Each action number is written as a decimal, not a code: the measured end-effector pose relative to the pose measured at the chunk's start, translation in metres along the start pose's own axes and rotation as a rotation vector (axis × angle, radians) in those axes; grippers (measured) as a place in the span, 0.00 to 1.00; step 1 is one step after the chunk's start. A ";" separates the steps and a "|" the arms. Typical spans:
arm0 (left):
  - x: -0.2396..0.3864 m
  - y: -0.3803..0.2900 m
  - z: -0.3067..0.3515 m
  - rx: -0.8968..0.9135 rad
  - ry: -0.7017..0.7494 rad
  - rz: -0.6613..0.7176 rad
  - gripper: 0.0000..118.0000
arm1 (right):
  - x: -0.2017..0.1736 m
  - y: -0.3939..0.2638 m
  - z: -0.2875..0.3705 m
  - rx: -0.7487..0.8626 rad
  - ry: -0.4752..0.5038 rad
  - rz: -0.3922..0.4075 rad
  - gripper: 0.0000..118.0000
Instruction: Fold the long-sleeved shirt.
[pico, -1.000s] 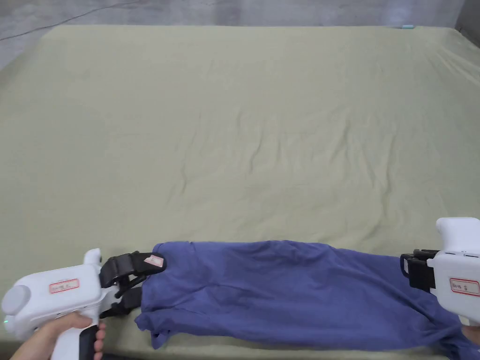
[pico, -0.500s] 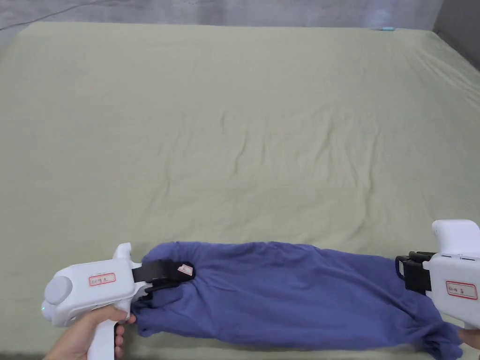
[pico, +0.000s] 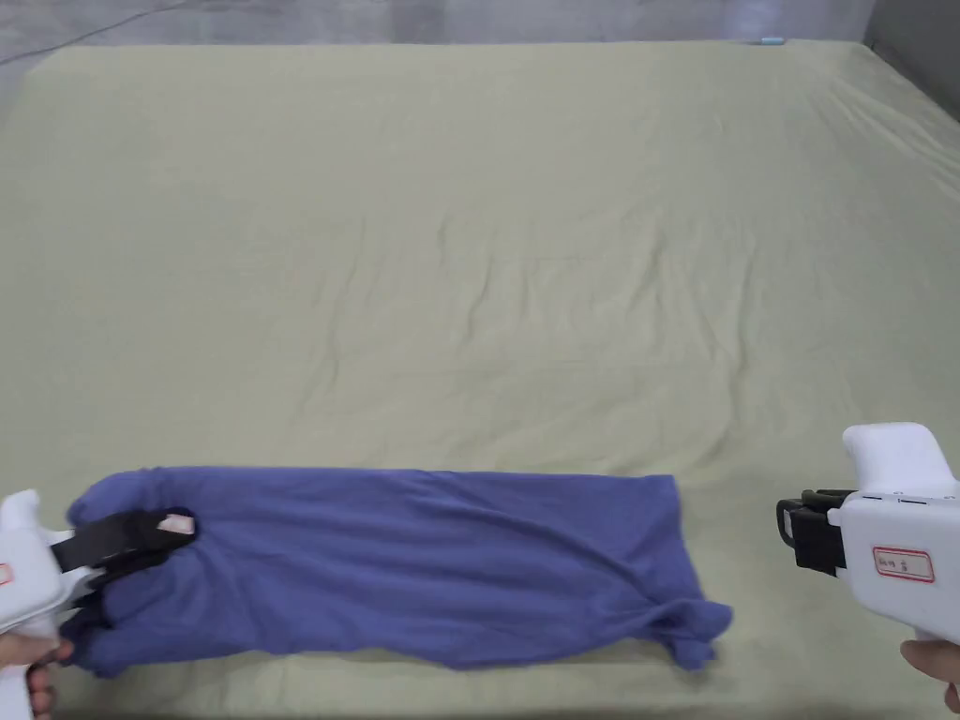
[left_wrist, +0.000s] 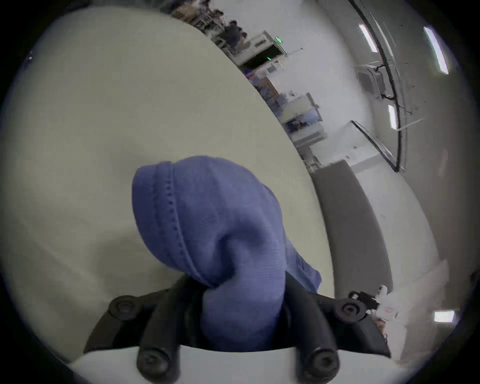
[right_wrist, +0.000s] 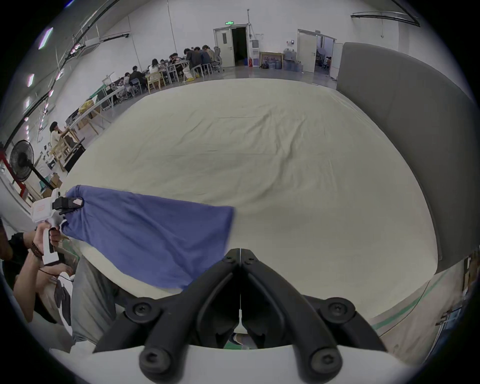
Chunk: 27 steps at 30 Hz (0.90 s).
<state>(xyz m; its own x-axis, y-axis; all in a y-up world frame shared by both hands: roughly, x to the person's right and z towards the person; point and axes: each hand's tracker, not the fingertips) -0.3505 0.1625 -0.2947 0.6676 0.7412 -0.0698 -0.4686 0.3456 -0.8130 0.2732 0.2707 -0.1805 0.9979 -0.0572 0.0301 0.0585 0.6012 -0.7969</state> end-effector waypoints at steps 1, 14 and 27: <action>-0.004 0.005 0.009 -0.002 0.018 0.006 0.15 | 0.000 -0.001 0.000 0.001 0.006 -0.001 0.02; 0.136 -0.034 -0.023 -0.057 -0.088 -0.072 0.15 | -0.002 -0.006 -0.007 -0.008 0.029 -0.020 0.02; 0.219 -0.119 -0.167 -0.172 0.096 -0.198 0.86 | 0.027 -0.018 0.011 0.018 -0.007 -0.086 0.02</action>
<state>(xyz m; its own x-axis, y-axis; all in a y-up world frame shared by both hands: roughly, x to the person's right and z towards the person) -0.0520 0.1880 -0.3097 0.7922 0.6079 0.0526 -0.2240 0.3699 -0.9017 0.2999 0.2668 -0.1591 0.9894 -0.1035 0.1023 0.1443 0.6088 -0.7801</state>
